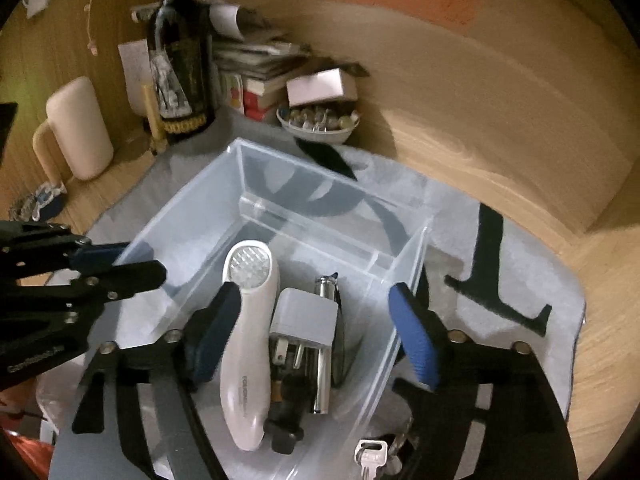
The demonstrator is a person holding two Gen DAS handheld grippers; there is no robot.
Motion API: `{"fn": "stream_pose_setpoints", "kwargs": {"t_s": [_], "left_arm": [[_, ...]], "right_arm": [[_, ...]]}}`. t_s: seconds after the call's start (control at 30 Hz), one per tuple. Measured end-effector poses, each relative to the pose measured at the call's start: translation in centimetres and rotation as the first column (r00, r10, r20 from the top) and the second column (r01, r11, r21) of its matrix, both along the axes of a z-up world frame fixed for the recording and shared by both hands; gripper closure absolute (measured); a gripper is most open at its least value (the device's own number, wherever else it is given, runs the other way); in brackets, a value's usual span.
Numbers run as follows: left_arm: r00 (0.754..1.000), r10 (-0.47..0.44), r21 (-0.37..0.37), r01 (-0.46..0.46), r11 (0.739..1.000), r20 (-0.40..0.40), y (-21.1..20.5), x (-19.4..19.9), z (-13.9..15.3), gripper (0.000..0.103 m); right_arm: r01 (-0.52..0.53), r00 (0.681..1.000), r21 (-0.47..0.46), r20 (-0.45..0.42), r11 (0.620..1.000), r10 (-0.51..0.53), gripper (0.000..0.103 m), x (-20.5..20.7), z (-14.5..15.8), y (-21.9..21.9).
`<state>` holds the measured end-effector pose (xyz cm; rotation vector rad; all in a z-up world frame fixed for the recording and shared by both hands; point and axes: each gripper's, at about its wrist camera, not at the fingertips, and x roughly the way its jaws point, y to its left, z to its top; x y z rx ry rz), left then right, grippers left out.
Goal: Organize rigid objects
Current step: 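Carry the white plug into the clear box and release it, then lower the right gripper onto the silver key ring and grasp it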
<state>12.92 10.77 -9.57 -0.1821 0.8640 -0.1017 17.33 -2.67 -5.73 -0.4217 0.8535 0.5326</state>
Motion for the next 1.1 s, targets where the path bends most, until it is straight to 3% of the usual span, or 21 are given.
{"fn": "stream_pose_setpoints", "kwargs": {"t_s": [0.3,0.57,0.83,1.1], "left_arm": [[1.000,0.000,0.000,0.000,1.000,0.000,0.0,0.0,0.0,0.087],[1.000,0.000,-0.001,0.000,1.000,0.000,0.0,0.0,0.0,0.087],[1.000,0.001,0.000,-0.001,1.000,0.000,0.0,0.0,0.0,0.087],[1.000,0.002,0.002,-0.002,1.000,0.000,0.1,0.0,0.0,0.087]], "right_arm": [[0.043,0.996,0.085,0.072,0.995,-0.049,0.023,-1.6,3.2,-2.3],[0.141,0.977,0.092,0.148,0.986,-0.154,0.020,-2.3,4.9,-6.3],[0.261,0.960,0.072,0.082,0.963,-0.267,0.020,-1.7,2.7,-10.4],[0.289,0.957,0.057,0.000,0.956,-0.289,0.021,-2.6,-0.7,-12.1]]}}
